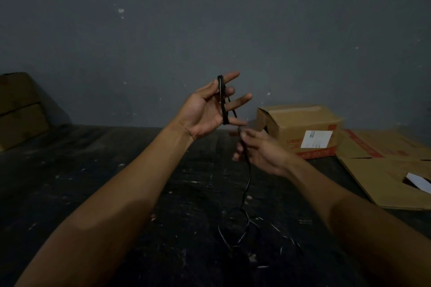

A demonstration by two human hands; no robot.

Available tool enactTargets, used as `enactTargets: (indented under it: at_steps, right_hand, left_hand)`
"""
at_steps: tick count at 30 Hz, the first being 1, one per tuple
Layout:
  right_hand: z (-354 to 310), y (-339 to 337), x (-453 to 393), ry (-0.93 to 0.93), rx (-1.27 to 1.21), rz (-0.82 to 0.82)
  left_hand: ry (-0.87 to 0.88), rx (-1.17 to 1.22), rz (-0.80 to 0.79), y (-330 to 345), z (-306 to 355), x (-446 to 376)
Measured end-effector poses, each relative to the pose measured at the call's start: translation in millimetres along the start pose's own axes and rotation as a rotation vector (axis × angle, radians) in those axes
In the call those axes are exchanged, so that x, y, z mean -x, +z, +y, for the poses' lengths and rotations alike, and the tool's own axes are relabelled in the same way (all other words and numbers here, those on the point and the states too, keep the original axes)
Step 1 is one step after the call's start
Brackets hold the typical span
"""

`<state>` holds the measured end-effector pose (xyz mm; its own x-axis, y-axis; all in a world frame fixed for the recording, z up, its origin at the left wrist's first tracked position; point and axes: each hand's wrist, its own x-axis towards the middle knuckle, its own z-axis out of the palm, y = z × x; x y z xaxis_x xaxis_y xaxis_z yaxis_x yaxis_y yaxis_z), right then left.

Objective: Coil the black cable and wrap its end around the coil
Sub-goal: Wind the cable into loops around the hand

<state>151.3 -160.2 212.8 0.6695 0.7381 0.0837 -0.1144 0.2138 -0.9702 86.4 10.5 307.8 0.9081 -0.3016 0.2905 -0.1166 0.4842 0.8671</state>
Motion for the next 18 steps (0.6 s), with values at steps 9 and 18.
enactTargets:
  at_steps: [9, 18]
  right_hand:
    - [18, 34, 12, -0.001, 0.708, -0.086]
    - [-31, 36, 22, -0.172, 1.150, -0.045]
  left_hand:
    - [-0.034, -0.012, 0.172, -20, -1, 2]
    - [-0.161, -0.151, 0.324, -61, -25, 19]
